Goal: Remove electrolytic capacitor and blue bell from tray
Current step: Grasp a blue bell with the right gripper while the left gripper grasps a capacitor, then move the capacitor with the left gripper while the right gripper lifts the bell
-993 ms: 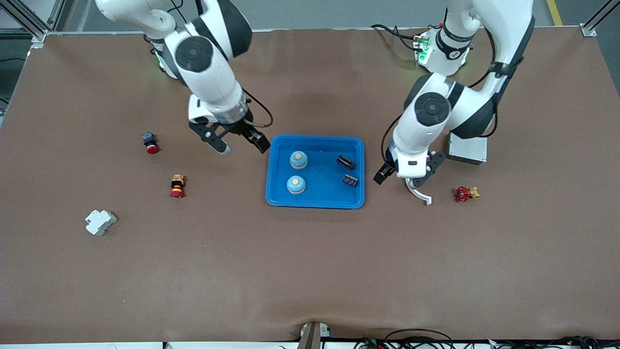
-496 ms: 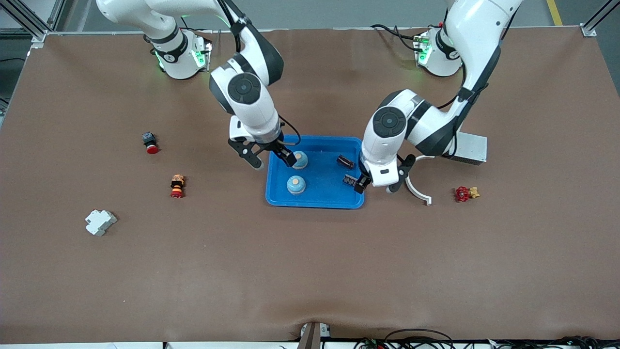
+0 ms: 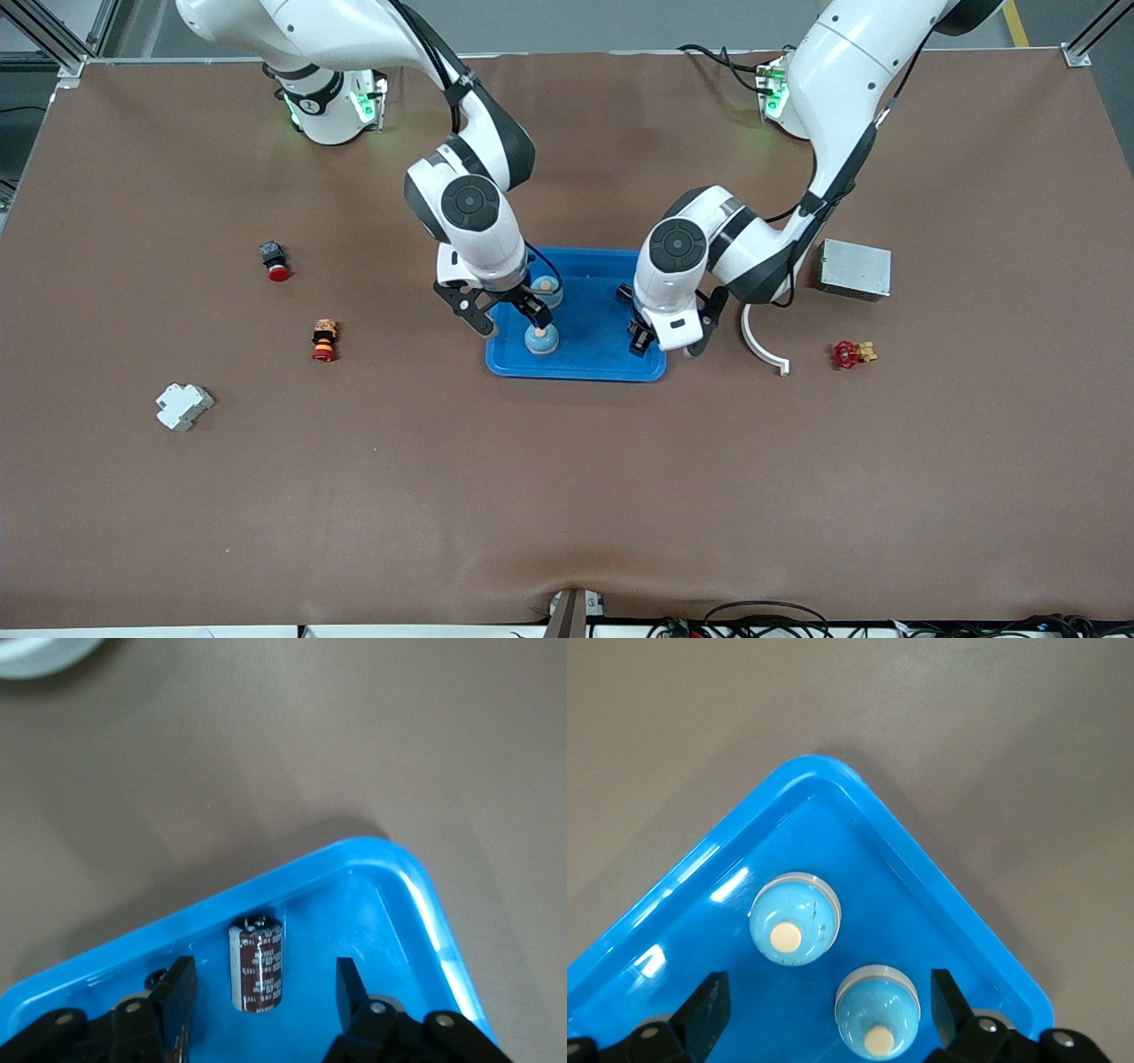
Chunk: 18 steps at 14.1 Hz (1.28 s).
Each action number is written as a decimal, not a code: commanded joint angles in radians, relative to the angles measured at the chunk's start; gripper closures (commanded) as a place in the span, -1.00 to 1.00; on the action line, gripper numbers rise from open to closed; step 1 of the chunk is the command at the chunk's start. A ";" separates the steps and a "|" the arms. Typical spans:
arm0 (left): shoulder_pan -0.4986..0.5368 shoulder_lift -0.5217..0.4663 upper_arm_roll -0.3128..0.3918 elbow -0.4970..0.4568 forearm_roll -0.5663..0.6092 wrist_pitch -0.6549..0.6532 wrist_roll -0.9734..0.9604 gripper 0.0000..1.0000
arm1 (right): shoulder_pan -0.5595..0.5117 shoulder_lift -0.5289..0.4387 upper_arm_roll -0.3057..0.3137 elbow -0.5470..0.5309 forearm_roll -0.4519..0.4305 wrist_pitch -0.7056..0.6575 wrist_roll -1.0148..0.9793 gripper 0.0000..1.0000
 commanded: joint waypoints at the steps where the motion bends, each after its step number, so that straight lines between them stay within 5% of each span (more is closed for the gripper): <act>1: -0.013 0.040 0.006 0.024 0.021 0.031 -0.052 -0.41 | 0.012 0.068 -0.012 0.066 -0.025 0.011 0.034 -1.00; 5: -0.019 0.068 0.006 0.015 0.022 0.041 -0.069 -0.22 | 0.014 0.111 -0.014 0.067 -0.041 0.066 0.048 -1.00; 7: -0.019 0.083 0.006 0.021 0.021 0.042 -0.069 0.14 | 0.014 0.122 -0.014 0.067 -0.041 0.079 0.050 -1.00; 9: -0.009 0.076 0.006 0.024 0.019 0.041 -0.071 1.00 | 0.015 0.136 -0.016 0.075 -0.041 0.086 0.050 -1.00; 18: 0.155 -0.177 -0.005 0.060 -0.083 -0.094 -0.030 1.00 | 0.034 0.223 -0.016 0.152 -0.097 0.092 0.135 -1.00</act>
